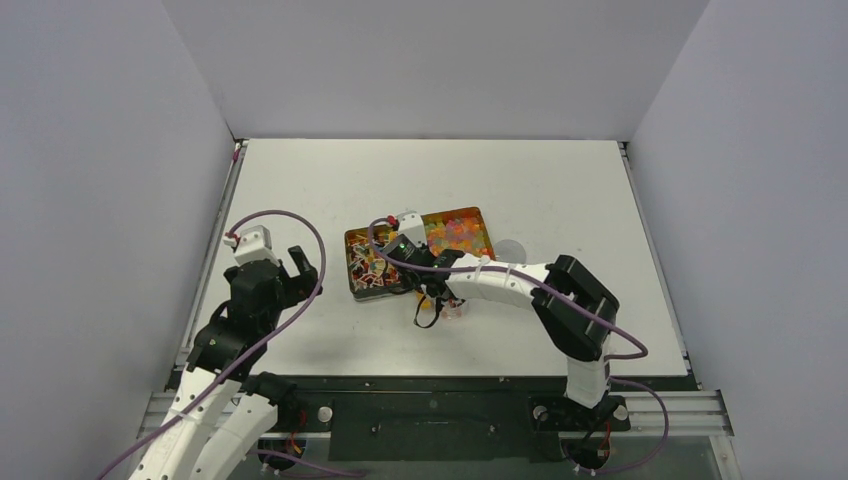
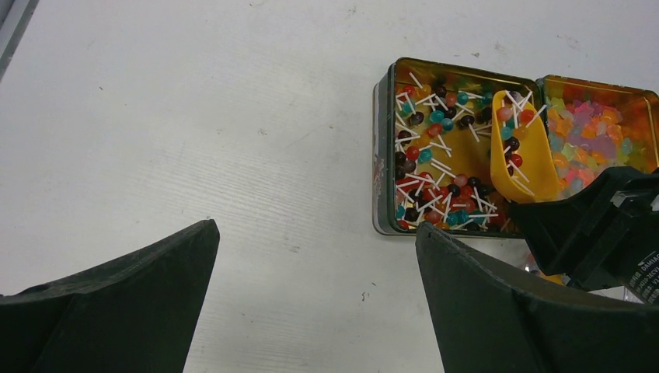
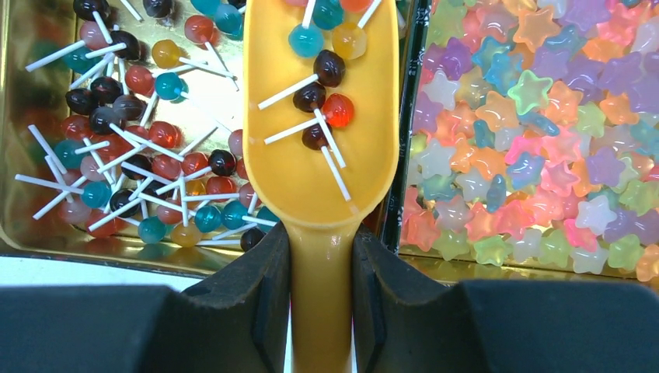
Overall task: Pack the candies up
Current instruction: Scoop the fake candies from the storage box.
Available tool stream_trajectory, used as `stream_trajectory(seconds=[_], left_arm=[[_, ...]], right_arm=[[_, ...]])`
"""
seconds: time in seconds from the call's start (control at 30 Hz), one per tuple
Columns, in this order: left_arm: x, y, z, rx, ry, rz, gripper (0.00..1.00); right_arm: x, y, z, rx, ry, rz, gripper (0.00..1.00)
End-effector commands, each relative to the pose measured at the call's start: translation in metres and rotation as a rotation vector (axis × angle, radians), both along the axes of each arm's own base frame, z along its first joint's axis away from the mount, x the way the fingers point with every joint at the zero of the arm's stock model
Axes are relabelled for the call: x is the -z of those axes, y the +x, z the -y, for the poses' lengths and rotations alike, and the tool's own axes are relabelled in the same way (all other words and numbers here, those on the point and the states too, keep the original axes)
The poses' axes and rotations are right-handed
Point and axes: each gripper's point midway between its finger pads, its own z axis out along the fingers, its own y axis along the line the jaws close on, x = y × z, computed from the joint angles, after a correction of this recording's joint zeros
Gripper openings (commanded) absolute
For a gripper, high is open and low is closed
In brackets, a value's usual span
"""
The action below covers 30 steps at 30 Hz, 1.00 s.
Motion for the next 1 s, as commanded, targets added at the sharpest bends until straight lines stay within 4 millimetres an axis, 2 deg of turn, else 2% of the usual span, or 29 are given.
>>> stream_trajectory(seconds=[0.0, 0.3, 0.4, 0.73, 0.97], left_arm=[[-0.007, 0.006, 0.002, -0.004, -0.021, 0.033, 0.96], [-0.009, 0.006, 0.002, -0.003, -0.026, 0.039, 0.96], [-0.009, 0.006, 0.002, -0.004, -0.025, 0.039, 0.96], [-0.011, 0.005, 0.001, -0.006, -0.027, 0.049, 0.96], [-0.014, 0.004, 0.002, 0.001, -0.034, 0.060, 0.96]], right_arm=[[-0.045, 0.013, 0.001, 0.031, 0.043, 0.161, 0.00], [-0.072, 0.002, 0.005, 0.014, 0.037, 0.269, 0.00], [-0.074, -0.006, 0.008, 0.005, 0.029, 0.282, 0.00], [-0.100, -0.046, 0.022, -0.045, 0.039, 0.296, 0.00], [-0.114, -0.078, 0.051, -0.084, 0.061, 0.264, 0.00]])
